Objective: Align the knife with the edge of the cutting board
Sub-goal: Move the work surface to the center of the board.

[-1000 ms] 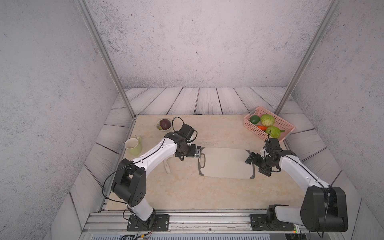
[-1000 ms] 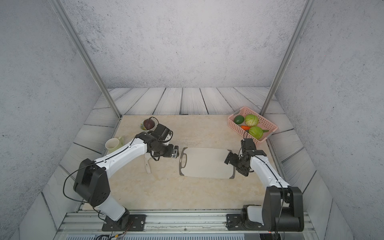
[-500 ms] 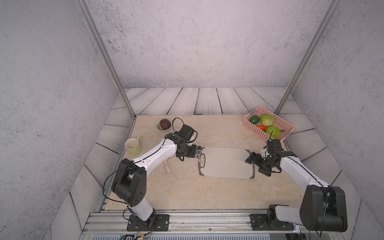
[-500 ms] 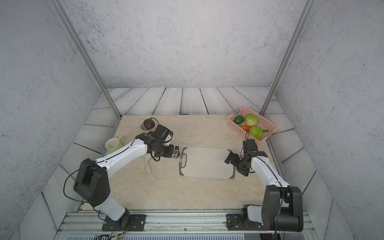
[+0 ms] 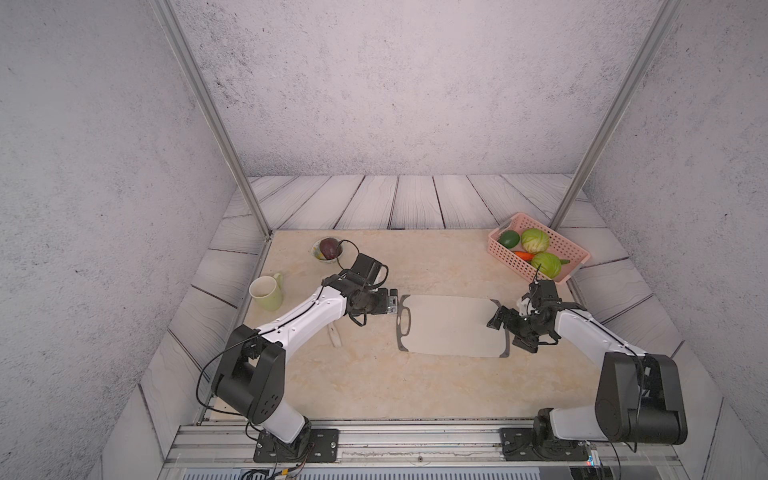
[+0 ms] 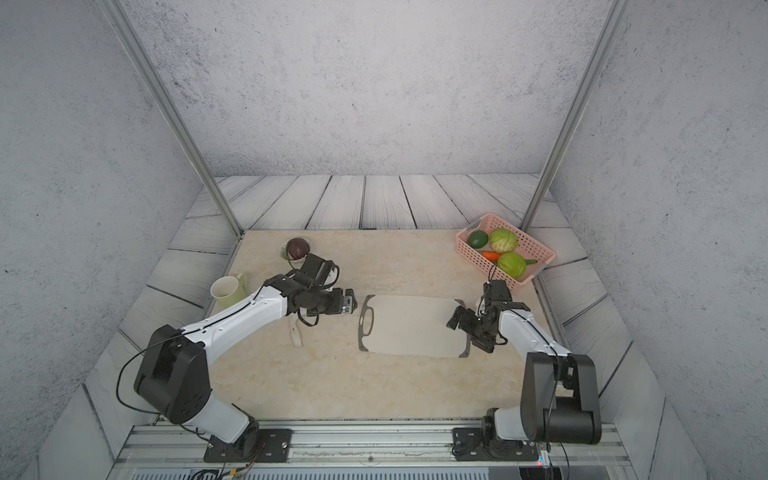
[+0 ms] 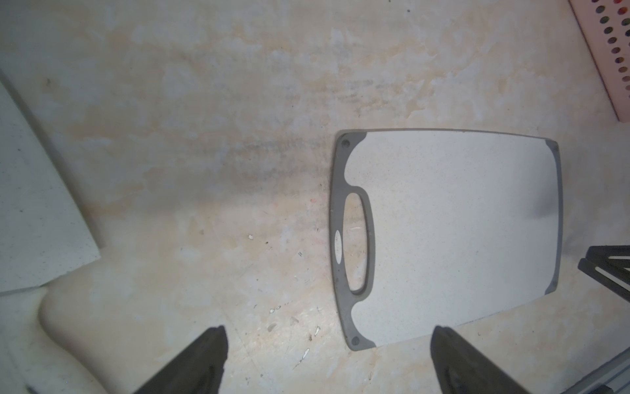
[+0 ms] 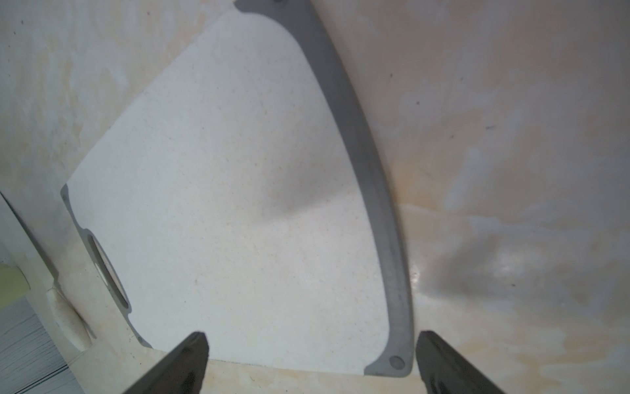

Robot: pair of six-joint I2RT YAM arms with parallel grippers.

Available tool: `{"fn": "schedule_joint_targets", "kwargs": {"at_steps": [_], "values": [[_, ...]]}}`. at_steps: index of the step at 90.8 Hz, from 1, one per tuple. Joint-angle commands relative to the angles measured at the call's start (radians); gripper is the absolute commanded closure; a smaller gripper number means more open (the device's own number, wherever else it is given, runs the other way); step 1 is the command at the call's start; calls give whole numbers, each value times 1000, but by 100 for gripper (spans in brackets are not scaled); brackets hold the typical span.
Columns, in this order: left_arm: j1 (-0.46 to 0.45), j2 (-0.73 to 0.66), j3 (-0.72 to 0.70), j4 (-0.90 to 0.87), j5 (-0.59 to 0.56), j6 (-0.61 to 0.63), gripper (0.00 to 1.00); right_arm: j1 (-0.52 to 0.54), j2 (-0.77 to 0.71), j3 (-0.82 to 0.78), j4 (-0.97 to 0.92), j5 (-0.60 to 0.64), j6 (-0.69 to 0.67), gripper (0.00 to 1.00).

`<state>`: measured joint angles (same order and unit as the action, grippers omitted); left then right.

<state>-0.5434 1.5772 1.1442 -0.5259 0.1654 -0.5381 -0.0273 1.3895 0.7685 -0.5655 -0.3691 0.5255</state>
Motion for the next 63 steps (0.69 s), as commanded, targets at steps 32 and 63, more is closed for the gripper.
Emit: {"fn": "schedule_joint_targets", "kwargs": {"at_steps": [32,63], "values": [[7,74,30,-10,-8,-45,2,-1,-67,-93,52,-12,59,1],[35,116,61,-29,5,-80,2,9,23,-81,98,-35,67,1]]}}
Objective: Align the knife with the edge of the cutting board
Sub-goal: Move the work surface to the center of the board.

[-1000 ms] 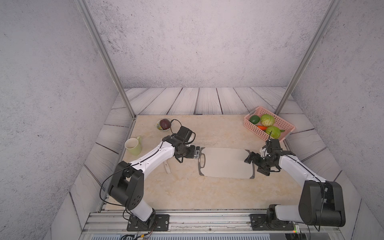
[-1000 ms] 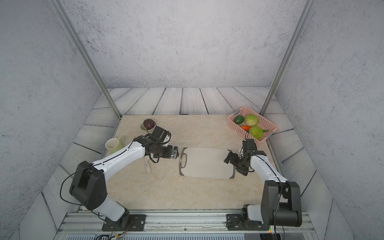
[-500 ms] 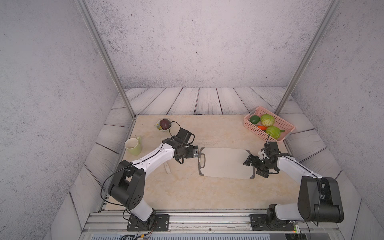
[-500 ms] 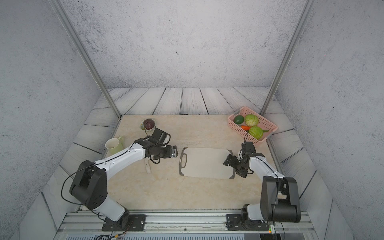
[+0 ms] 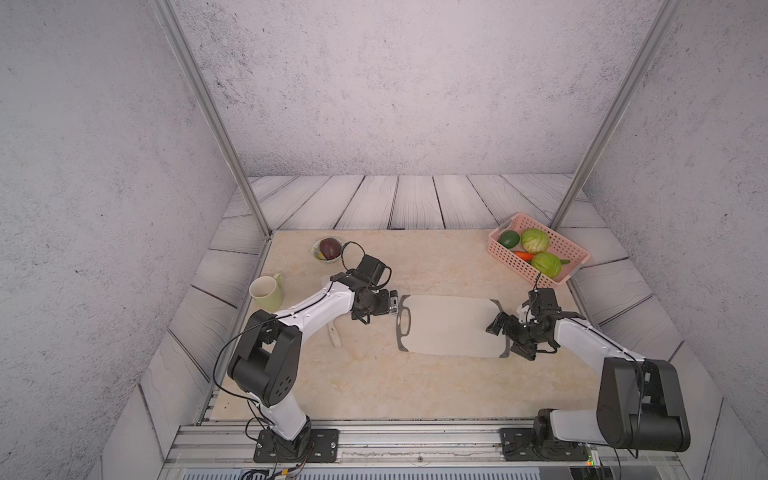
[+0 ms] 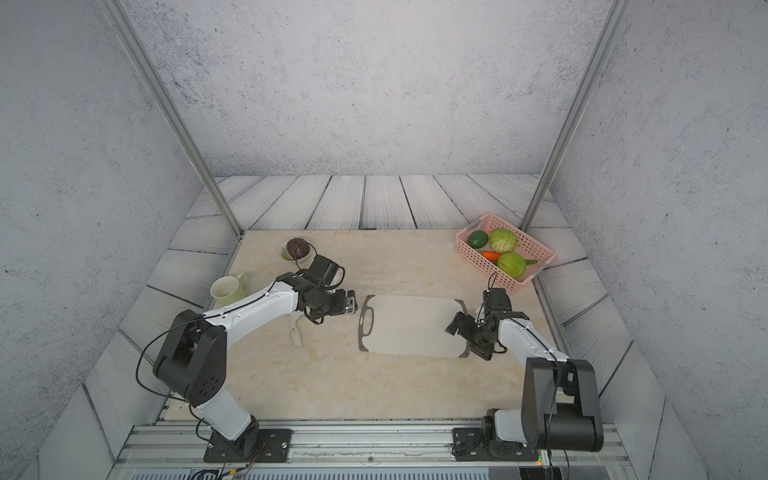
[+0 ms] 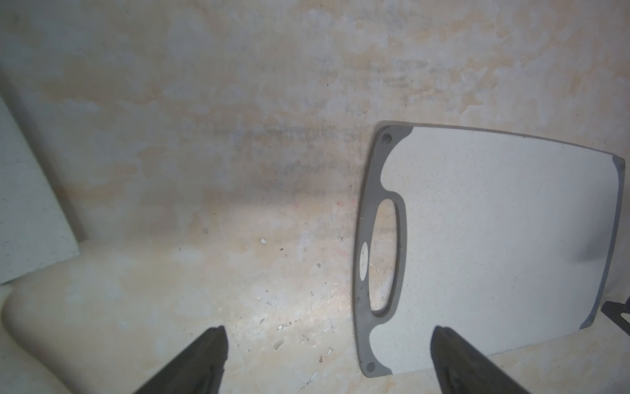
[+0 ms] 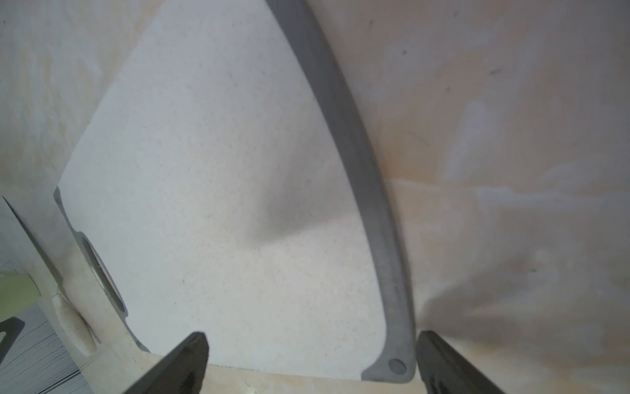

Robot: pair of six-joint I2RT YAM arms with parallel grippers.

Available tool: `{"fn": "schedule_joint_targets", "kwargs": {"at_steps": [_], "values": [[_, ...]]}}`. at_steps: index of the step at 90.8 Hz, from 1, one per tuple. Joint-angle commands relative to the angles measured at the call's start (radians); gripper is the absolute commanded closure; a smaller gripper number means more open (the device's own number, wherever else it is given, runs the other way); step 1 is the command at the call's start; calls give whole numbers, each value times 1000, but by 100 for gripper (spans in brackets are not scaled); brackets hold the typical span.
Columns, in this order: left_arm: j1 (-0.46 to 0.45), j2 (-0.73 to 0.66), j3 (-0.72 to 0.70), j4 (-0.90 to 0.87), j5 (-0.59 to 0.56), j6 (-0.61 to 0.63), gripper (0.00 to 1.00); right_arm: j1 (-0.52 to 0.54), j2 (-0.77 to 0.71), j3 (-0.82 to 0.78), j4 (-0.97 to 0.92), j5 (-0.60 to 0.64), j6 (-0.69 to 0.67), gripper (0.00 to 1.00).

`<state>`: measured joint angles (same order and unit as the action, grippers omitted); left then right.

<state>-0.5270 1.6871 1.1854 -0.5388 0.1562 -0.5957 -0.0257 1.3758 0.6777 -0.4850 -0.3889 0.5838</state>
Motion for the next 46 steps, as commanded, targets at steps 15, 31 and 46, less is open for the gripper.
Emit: {"fn": "schedule_joint_targets", "kwargs": {"at_steps": [15,31,46], "values": [[36,28,15,-11,23,-36,2,9,75,29,18,1,5,1],[45,69,11,1,59,-55,2,18,103,53,22,2,10,1],[50,91,11,3,64,-62,2,35,141,71,25,-8,6,1]]}}
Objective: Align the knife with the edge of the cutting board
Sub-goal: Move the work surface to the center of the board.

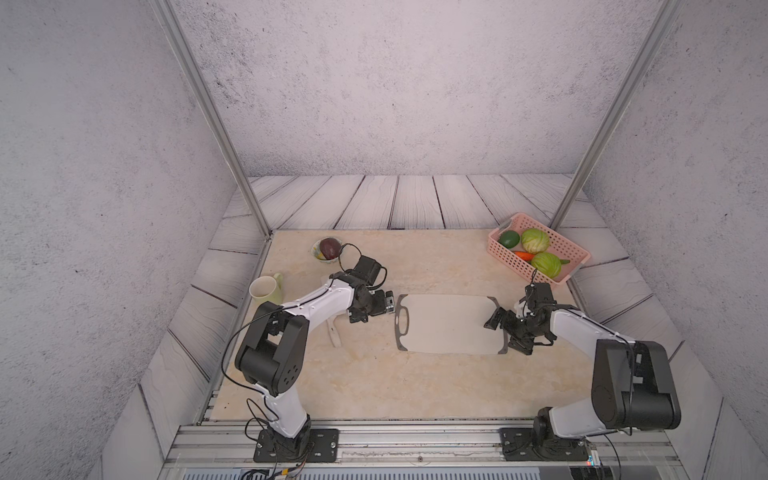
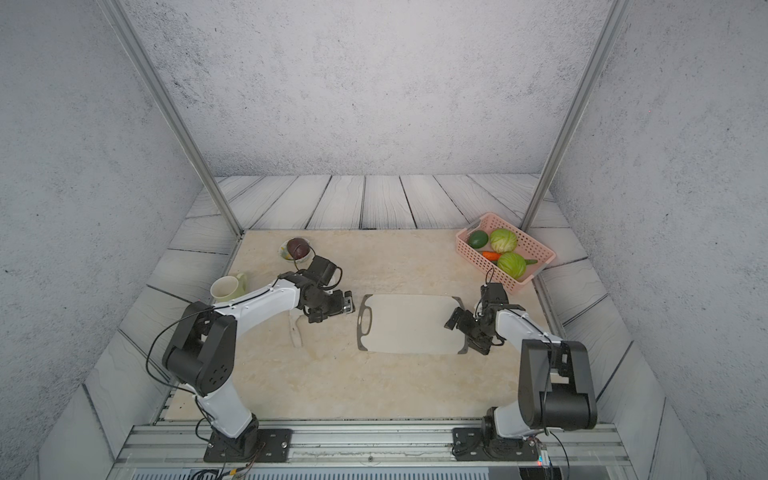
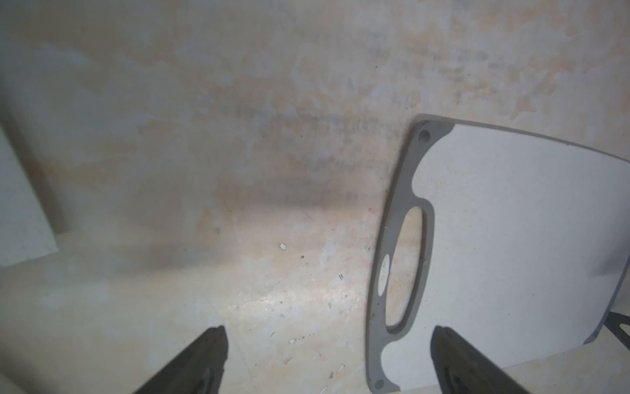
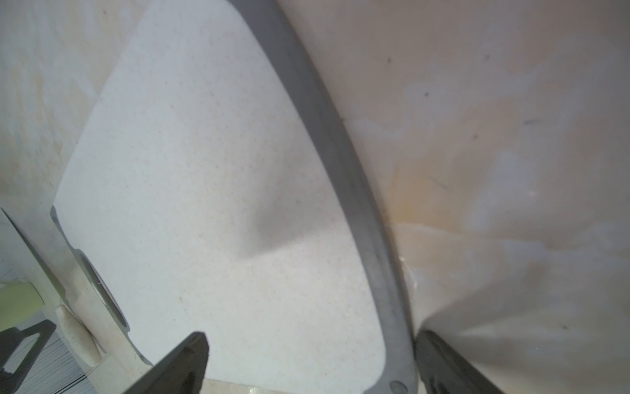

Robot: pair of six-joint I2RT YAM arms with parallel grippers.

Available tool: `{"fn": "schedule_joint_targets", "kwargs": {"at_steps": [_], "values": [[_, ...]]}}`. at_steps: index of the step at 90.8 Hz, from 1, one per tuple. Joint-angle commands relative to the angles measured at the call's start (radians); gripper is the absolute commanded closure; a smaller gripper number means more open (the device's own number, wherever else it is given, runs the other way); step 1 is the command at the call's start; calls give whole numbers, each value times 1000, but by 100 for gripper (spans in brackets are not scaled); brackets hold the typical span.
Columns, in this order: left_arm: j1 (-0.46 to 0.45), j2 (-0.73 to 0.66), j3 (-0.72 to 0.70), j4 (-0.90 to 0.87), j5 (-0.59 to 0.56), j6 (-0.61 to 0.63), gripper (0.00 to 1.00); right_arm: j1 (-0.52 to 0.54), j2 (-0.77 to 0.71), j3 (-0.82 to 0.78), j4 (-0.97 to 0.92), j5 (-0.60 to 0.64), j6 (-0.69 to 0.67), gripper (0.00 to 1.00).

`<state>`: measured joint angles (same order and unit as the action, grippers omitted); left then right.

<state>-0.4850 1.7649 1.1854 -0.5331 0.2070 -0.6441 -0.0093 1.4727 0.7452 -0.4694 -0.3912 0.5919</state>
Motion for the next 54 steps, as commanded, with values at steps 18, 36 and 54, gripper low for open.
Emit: {"fn": "schedule_joint_targets", "kwargs": {"at_steps": [18,36,54], "values": [[16,26,13,-11,-8,-20,2,26,70,38,-19,43,-25,1],[15,57,39,-35,-31,-35,1,26,70,84,-67,85,-41,1],[-8,124,125,-110,-77,-13,2,25,99,126,-86,94,-54,1]]}}
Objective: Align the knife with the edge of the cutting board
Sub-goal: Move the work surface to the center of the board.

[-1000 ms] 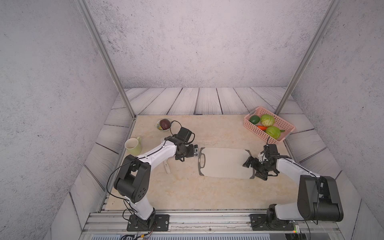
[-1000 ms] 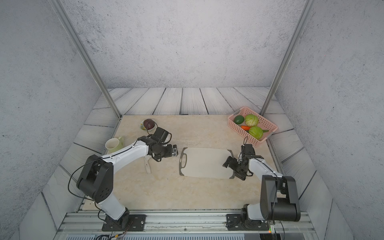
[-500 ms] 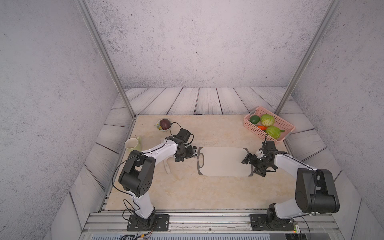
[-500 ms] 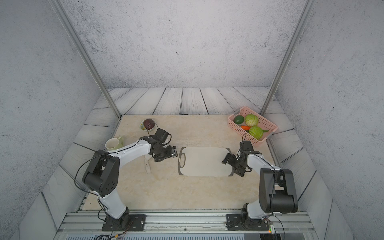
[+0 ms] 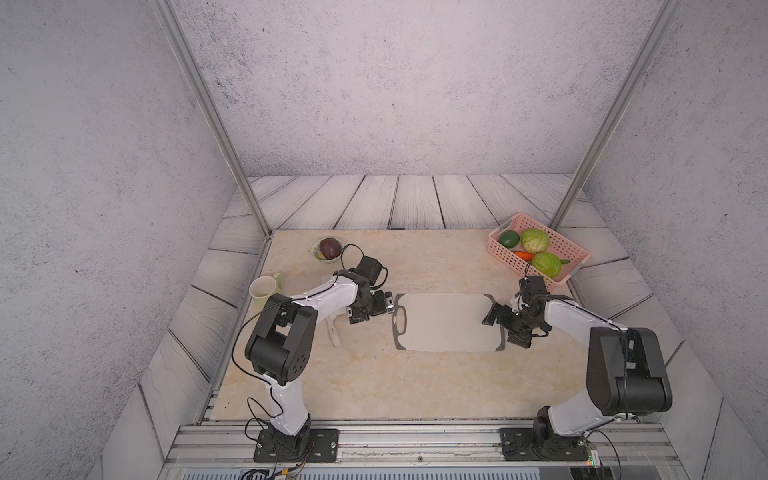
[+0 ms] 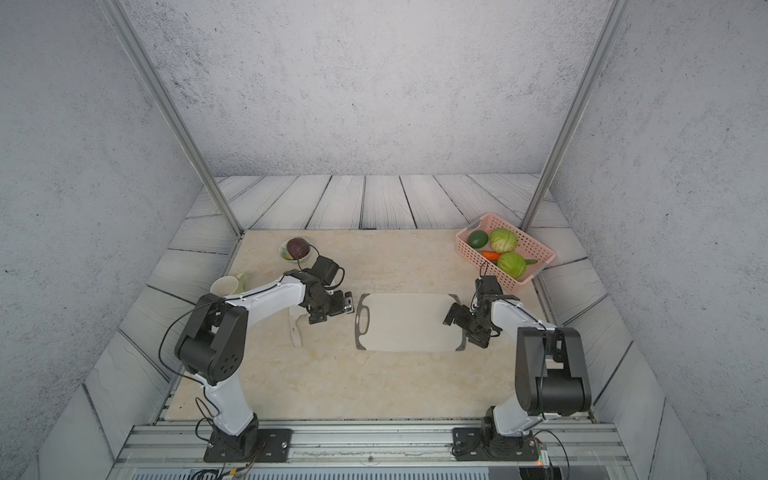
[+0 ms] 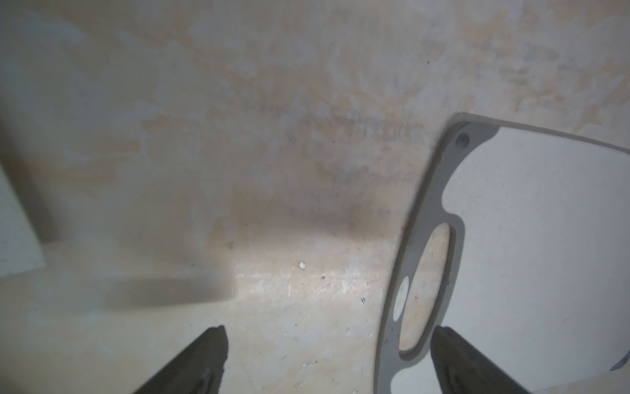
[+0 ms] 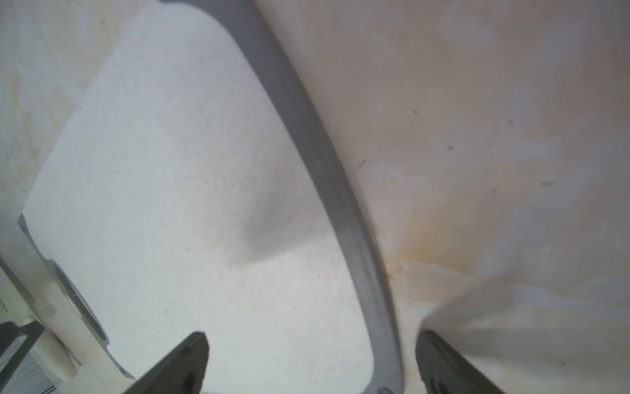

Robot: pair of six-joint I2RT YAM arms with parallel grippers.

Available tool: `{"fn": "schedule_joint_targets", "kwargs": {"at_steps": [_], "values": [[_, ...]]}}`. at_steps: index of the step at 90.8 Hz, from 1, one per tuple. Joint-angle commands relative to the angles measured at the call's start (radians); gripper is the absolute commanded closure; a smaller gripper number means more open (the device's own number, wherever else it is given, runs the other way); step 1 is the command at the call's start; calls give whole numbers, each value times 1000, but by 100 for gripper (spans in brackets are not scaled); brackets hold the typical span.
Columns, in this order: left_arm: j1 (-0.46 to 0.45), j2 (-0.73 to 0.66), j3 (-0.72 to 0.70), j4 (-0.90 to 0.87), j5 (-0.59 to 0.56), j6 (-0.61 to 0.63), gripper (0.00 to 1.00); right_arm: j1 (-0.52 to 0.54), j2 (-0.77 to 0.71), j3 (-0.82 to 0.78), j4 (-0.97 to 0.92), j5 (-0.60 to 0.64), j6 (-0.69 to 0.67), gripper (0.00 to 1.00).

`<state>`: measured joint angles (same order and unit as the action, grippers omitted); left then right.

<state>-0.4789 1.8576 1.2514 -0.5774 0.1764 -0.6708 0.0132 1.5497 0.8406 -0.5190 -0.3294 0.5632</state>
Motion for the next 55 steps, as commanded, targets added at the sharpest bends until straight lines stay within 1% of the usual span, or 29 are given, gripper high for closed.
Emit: {"fn": "schedule_joint_targets", "kwargs": {"at_steps": [1,16,32,43,55], "values": [[-16,35,64,-69,-50,15,2,2,25,33,-37,32,-26,1],[-43,71,110,-107,-86,33,0,2,60,55,-38,30,-43,1],[-78,112,159,-144,-117,56,3,3,92,61,-27,4,-42,1],[-91,162,208,-186,-132,75,8,4,114,70,-25,-18,-46,1],[-102,218,264,-231,-143,91,14,12,131,81,-45,-4,-65,1]]}}
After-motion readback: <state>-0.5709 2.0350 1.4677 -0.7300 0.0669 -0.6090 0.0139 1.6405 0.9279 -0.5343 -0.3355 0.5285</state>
